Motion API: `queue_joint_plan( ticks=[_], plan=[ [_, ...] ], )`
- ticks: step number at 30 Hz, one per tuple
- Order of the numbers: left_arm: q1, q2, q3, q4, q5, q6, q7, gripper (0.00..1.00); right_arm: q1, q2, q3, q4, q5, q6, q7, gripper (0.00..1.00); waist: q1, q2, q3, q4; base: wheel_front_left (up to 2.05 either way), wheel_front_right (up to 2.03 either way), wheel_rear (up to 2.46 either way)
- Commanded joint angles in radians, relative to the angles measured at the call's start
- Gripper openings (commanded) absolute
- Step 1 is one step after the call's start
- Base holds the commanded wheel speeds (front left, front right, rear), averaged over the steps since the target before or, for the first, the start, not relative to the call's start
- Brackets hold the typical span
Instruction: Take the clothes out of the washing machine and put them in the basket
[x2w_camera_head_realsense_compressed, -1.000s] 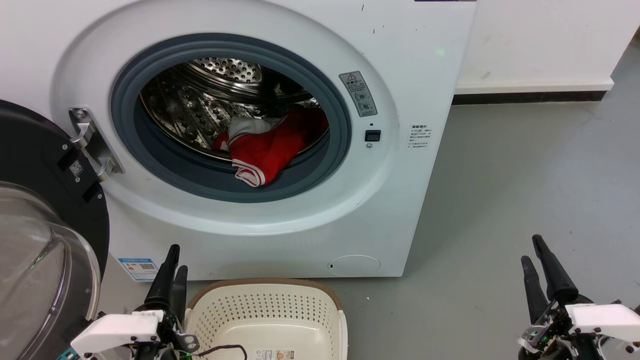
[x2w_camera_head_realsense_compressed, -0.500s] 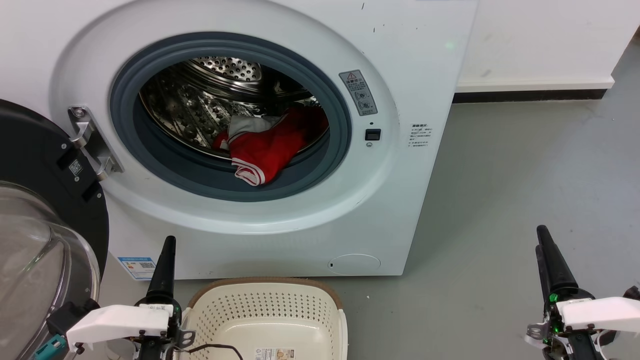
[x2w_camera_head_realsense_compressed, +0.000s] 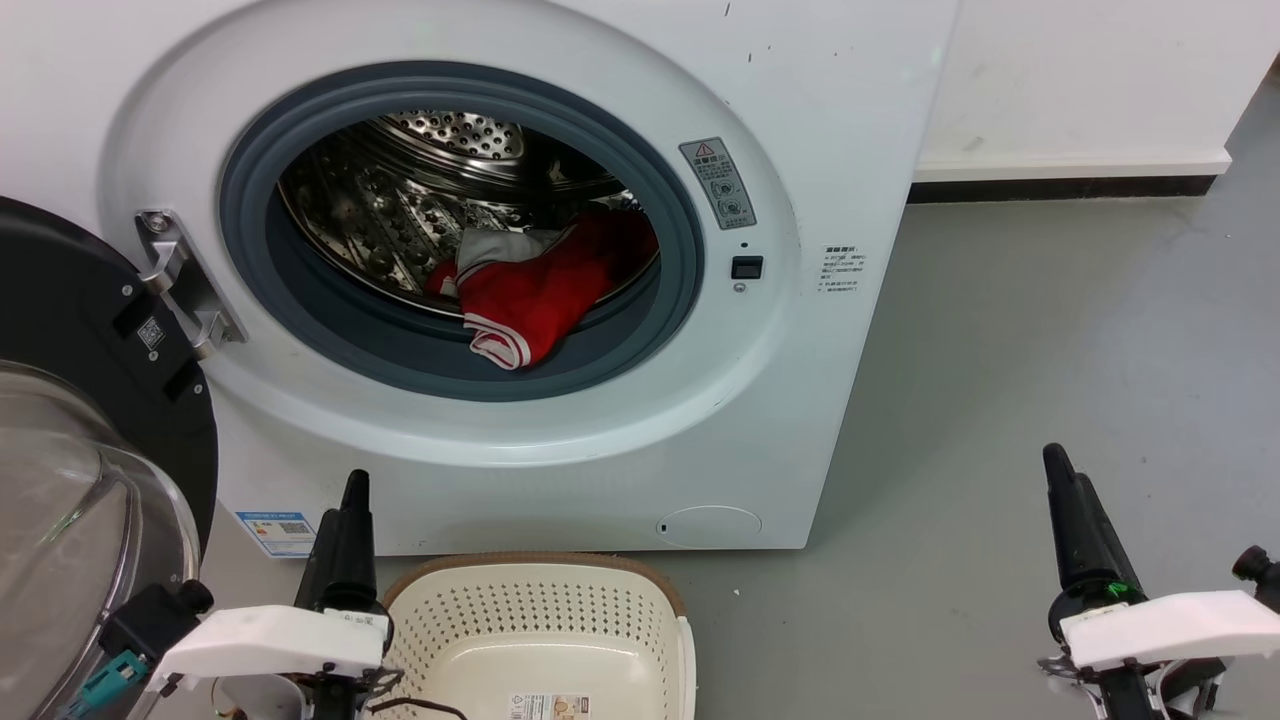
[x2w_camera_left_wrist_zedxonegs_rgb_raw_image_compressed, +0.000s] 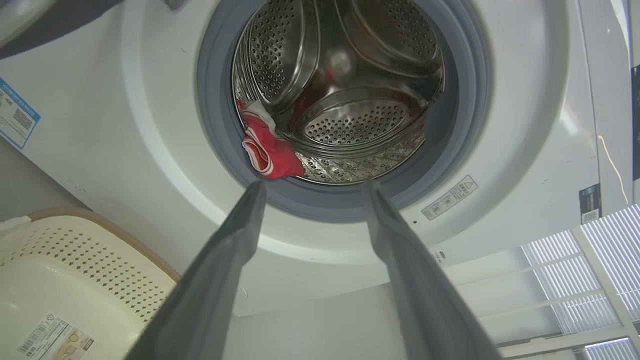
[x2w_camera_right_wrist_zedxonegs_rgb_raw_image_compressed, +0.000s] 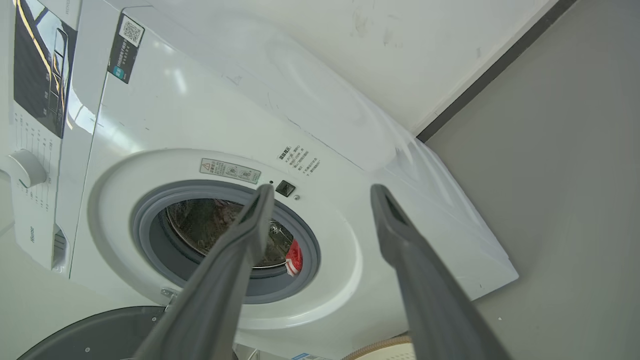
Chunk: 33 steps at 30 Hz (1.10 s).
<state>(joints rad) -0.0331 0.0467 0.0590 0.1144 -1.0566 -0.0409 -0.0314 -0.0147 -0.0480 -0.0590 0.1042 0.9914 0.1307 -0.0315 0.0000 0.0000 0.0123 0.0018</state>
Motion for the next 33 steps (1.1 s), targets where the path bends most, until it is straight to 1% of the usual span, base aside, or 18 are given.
queue_joint_plan(
  ticks=[1, 8, 16, 23, 33],
  plan=[
    [-0.003, 0.003, -0.009, -0.027, 0.053, 0.009, -0.014, 1.00, -0.005, -0.003, 0.010, -0.030, -0.063, 0.000, -0.013, 1.00, 0.0000, 0.0000, 0.000, 0.000, 0.00, 0.00, 0.00],
    [0.011, 0.003, -0.024, -0.050, 0.165, 0.029, -0.038, 1.00, 0.012, -0.003, 0.039, -0.061, -0.217, 0.000, -0.038, 1.00, 0.0000, 0.0000, 0.000, 0.001, 0.00, 0.00, 0.00],
    [0.026, 0.003, -0.042, -0.067, 0.290, 0.047, -0.065, 1.00, 0.030, -0.003, 0.055, -0.087, -0.355, 0.000, -0.064, 1.00, 0.0000, 0.0000, -0.001, 0.002, 0.00, 0.00, 0.00],
    [0.041, 0.003, -0.058, -0.080, 0.389, 0.061, -0.086, 1.00, 0.047, -0.003, 0.065, -0.106, -0.462, 0.000, -0.085, 1.00, 0.0000, 0.0000, -0.002, 0.003, 0.00, 0.00, 0.00],
    [0.060, 0.003, -0.075, -0.090, 0.524, 0.077, -0.114, 1.00, 0.064, -0.003, 0.078, -0.129, -0.586, 0.000, -0.114, 1.00, 0.0000, 0.0000, -0.004, 0.003, 0.00, 0.00, 0.00]
  ],
)
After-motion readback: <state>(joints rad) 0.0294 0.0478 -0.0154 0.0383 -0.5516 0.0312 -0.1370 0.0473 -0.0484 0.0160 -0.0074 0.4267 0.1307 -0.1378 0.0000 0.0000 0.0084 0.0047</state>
